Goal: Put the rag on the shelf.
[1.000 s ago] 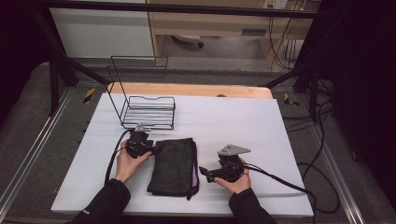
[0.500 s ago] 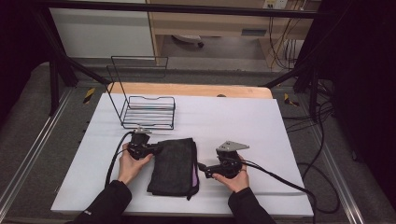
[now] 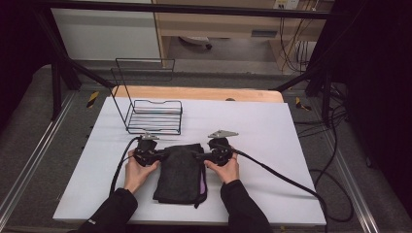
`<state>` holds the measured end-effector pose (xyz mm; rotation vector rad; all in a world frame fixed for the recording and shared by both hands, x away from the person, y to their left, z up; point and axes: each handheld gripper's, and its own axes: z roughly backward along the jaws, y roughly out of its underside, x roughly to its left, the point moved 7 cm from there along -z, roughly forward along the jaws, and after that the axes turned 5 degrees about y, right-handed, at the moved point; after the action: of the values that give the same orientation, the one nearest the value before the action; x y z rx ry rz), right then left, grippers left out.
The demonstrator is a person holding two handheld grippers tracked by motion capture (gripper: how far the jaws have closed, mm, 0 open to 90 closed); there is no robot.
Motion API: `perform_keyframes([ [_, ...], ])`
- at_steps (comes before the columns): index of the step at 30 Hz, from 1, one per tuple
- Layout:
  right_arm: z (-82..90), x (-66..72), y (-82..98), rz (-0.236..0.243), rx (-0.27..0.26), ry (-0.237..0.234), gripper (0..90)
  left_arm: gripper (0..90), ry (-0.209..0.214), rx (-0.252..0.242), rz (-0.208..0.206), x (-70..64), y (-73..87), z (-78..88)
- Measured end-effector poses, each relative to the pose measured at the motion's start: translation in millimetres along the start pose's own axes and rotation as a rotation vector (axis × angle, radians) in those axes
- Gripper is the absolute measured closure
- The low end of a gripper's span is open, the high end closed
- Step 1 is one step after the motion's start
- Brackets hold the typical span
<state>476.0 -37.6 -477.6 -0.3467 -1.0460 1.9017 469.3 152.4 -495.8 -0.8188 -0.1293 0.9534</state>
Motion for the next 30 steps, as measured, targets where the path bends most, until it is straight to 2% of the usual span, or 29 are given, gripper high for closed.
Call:
perform_keyframes([
  [1, -7.3, -5.4, 1.7, -0.016, 0.019, 0.014, 25.9, 76.5, -0.003, 0.001, -0.003, -0.1, 0.0, 0.1],
  [3, -13.8, -8.8, 6.9, -0.012, 0.056, 0.026, 31.7, 76.5, -0.002, 0.000, -0.003, -0.1, 0.0, 0.0],
  [4, -13.8, -8.8, 6.9, -0.012, 0.056, 0.026, 31.7, 76.5, 0.000, -0.001, -0.004, 0.0, 0.1, 0.0],
  [6, -19.0, -9.2, 12.4, -0.002, 0.082, 0.019, 38.1, 76.5, 0.002, -0.001, -0.005, 0.1, 0.1, -0.1],
  [14, -19.7, -5.4, 13.3, -0.019, 0.086, -0.015, 51.1, 76.4, 0.003, -0.006, -0.028, 0.0, 0.4, -0.2],
  [15, -19.6, -4.4, 13.8, -0.023, 0.091, -0.026, 55.7, 76.4, 0.002, -0.008, -0.030, 0.0, 0.5, -0.3],
  [17, -19.8, -3.9, 14.1, -0.026, 0.091, -0.030, 57.8, 76.4, 0.003, -0.010, -0.030, 0.1, 0.6, -0.3],
  [18, -19.7, -1.9, 14.7, -0.037, 0.094, -0.046, 64.1, 76.4, 0.004, -0.010, -0.030, 0.2, 0.6, -0.3],
  [23, -19.8, 0.6, 15.9, -0.064, 0.102, -0.065, 73.0, 76.5, 0.005, -0.012, -0.035, 0.1, 0.8, -0.1],
  [30, -18.1, 0.6, 14.1, -0.083, 0.107, -0.074, 78.2, 80.4, 0.033, -0.018, 0.003, 1.8, 0.7, 1.5],
])
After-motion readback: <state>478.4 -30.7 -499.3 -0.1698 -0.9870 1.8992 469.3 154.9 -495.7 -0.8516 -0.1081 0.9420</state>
